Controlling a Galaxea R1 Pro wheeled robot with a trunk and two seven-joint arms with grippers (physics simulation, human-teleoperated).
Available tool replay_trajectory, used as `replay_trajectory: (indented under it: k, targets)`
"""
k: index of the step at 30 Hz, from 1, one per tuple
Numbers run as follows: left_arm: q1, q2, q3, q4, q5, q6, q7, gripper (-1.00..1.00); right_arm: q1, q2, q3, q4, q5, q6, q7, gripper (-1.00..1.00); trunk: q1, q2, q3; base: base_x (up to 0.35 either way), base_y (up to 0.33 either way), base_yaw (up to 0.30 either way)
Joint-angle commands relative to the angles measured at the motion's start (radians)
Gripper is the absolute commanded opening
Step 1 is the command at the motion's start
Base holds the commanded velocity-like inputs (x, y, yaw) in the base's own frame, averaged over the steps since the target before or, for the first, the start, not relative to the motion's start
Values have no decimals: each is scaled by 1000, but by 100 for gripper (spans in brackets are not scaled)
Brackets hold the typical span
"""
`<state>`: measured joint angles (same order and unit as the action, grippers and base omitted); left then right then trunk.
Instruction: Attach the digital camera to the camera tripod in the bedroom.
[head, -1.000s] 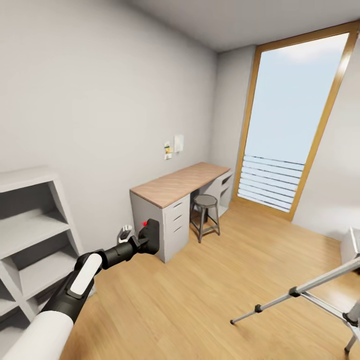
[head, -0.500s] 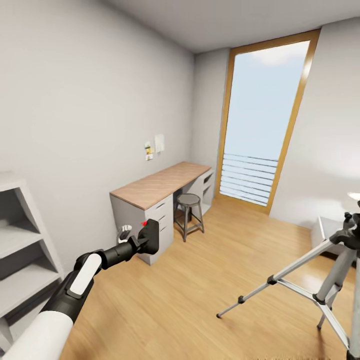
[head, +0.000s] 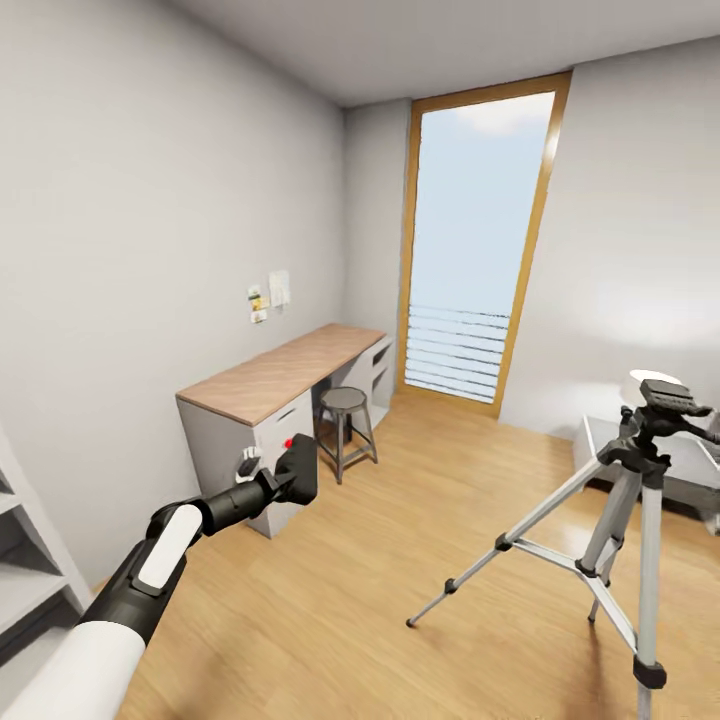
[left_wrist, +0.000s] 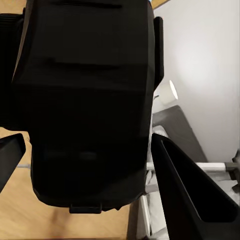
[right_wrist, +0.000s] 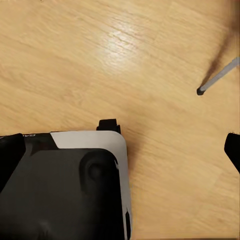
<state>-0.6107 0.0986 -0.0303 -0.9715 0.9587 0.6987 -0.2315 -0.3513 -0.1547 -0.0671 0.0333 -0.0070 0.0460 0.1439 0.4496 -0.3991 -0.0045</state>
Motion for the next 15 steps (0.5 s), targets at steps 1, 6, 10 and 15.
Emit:
replay_trajectory:
  k: [1, 6, 10, 15]
  targets:
    - [0, 1, -1, -1, 2, 2, -3, -100, -1, 0, -7, 2, -1, 2, 3, 100, 0, -1, 0, 0, 0, -254]
    - [0, 1, -1, -18, 2, 4, -1, -100, -1, 0, -7, 2, -1, 2, 3, 100, 0, -1, 0, 0, 0, -254]
    - [0, 1, 0, -15, 1, 5, 1, -100, -1, 1, -7, 2, -1, 2, 3, 100, 0, -1, 0, 22, 0, -254]
    - [0, 1, 3, -16, 1, 4, 0, -100, -1, 1, -7, 2, -1, 2, 3, 100, 0, -1, 0, 29, 0, -254]
